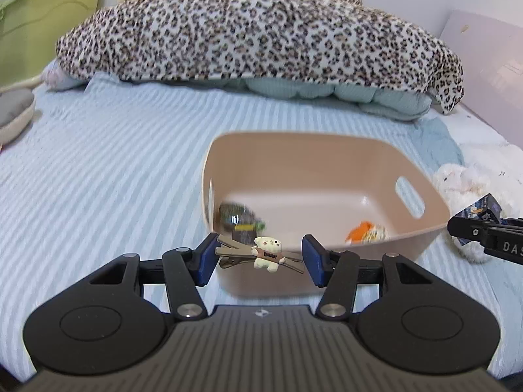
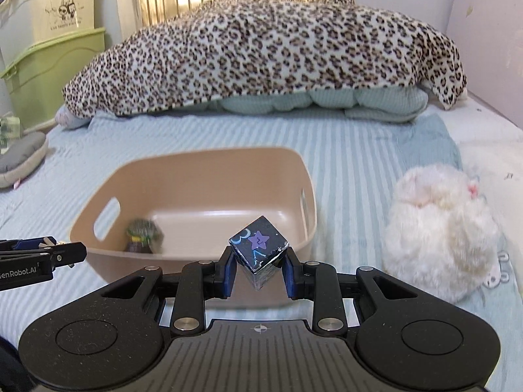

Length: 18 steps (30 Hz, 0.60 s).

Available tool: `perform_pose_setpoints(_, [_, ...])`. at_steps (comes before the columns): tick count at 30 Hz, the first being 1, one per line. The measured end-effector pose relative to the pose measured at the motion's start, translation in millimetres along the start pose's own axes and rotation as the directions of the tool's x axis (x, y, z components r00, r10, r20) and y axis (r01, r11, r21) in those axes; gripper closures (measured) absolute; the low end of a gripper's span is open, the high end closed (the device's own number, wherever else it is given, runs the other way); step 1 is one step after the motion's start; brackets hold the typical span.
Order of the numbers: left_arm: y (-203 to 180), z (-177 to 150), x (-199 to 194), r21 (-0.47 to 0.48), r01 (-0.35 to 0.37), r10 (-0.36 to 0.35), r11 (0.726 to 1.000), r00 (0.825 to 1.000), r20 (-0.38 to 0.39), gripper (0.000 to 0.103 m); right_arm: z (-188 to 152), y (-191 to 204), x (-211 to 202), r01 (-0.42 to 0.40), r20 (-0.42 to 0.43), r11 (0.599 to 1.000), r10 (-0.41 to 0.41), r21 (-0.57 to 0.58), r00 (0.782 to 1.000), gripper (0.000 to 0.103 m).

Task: Organize objects
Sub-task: 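Carry the keys and star box over the basket and release both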

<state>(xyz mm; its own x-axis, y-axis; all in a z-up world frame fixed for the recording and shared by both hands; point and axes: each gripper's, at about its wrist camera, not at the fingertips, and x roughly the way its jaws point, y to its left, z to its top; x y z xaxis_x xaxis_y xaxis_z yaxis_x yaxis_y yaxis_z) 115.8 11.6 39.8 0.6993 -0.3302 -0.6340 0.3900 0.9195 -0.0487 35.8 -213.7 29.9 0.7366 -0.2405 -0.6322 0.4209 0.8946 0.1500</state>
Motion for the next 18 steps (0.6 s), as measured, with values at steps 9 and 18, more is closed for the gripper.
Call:
perform_pose_setpoints(9, [-15.6,35.5,20.2,0.057,-0.045,0.041,0.997,0.997,0.058,0.046,24.4,12.9,21.3,-0.011,0.037,1.0,0.012,-0.019,0.999,0.076])
perform_pose_setpoints(18, [-26.5,46.5,71.9,0.097,-0.076,0.079,0.992,0.996,-0.032,0.046,38.2,23.1,55.6,-0.006,0.023,0.999,0.007,-0.044,1.0,0.076])
